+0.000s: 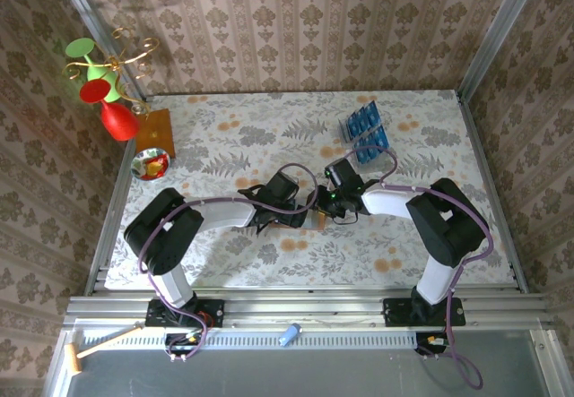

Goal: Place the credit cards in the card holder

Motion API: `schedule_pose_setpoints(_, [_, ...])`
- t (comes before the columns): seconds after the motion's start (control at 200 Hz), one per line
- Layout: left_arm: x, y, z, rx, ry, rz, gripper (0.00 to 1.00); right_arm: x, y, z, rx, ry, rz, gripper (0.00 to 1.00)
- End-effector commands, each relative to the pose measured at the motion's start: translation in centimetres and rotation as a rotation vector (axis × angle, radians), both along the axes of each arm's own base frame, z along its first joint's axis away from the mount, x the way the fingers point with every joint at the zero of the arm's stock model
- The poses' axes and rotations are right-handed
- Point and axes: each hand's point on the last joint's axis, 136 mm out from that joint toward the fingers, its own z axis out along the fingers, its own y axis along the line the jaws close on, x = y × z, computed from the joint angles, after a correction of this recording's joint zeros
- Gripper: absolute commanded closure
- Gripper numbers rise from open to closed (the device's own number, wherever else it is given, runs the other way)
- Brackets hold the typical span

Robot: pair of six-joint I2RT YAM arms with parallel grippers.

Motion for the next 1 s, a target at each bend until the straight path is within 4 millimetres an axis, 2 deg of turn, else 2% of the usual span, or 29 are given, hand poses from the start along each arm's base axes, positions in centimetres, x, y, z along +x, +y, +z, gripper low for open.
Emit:
schedule_pose_setpoints(0.0, [0.0,0.1,0.4,-0.004,-0.006,0.020,0.00,-1.6,1.5,-0.2,0.064,0.059,0.043,0.69])
schedule_pose_setpoints(0.32, [0.5,1.1,4.1,-0.076,-0.068,0.063,0.00,-0.8,2.2,1.3,0.091,0.043,0.045,0.69])
schedule_pose_setpoints(0.63, [0.6,4.1,5.6,-0.114,-0.105,0.137,0.00,-0.4,3.2,2.5,0.130,0.036,0.050,0.69])
schedule_pose_setpoints(0.79, [1.0,6.3,6.5,-0.130,-0.119,0.190,0.00,-0.1,4.6,4.2,0.144,0.012,0.076,0.69])
schedule_pose_setpoints(0.875, [1.2,7.5,6.9,-0.144,-0.126,0.215,0.00,0.1,5.8,5.0,0.144,-0.001,0.098,0.65])
schedule_pose_setpoints(0.995, [1.5,8.9,7.5,-0.160,-0.133,0.239,0.00,0.6,7.5,5.0,0.131,0.005,0.124,0.61])
